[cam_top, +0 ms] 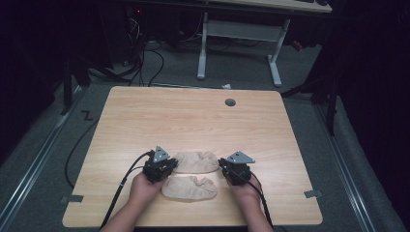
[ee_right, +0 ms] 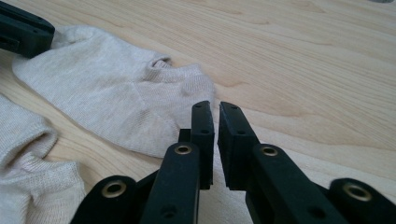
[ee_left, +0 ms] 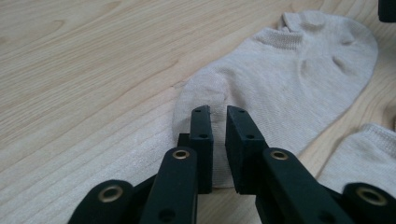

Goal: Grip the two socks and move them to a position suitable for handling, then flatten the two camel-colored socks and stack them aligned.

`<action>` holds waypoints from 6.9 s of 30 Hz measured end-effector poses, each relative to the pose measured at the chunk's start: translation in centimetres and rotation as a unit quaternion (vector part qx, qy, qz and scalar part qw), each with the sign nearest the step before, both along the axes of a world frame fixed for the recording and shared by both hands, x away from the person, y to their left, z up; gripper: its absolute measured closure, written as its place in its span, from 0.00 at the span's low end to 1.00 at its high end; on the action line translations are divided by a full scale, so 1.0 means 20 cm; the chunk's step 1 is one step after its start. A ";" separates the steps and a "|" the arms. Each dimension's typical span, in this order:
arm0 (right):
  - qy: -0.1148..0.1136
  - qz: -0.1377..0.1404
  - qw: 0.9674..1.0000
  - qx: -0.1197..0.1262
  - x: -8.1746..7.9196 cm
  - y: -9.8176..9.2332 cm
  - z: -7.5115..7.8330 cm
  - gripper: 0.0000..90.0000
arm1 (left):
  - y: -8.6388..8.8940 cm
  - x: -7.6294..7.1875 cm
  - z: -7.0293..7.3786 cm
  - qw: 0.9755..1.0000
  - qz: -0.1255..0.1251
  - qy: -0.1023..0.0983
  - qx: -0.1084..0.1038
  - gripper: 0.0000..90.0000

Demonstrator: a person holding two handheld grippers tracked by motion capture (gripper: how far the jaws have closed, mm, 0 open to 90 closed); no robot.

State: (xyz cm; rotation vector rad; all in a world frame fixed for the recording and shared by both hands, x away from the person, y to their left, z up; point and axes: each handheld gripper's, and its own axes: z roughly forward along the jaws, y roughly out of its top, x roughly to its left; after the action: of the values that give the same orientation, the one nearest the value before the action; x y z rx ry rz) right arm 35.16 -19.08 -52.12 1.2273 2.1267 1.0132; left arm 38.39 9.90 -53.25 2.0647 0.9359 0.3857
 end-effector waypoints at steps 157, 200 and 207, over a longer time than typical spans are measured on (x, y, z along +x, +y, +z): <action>0.003 0.098 0.994 -0.045 -0.40 0.11 -0.03 0.96 | 0.15 -0.41 0.01 1.000 0.000 0.005 -0.015 0.94; -0.052 0.006 0.998 0.033 -0.23 -0.08 0.04 0.62 | 0.43 -0.25 0.10 0.994 0.102 -0.040 -0.026 0.68; -0.024 -0.031 0.999 0.020 -0.12 -0.15 0.01 0.62 | 0.50 -0.19 0.07 0.992 0.115 -0.046 -0.022 0.67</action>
State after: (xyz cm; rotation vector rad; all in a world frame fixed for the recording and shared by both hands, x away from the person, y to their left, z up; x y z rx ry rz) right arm 32.77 -22.00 -52.02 1.2680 2.0271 1.0533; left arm 34.65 19.88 -51.81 1.8885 1.1191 0.5724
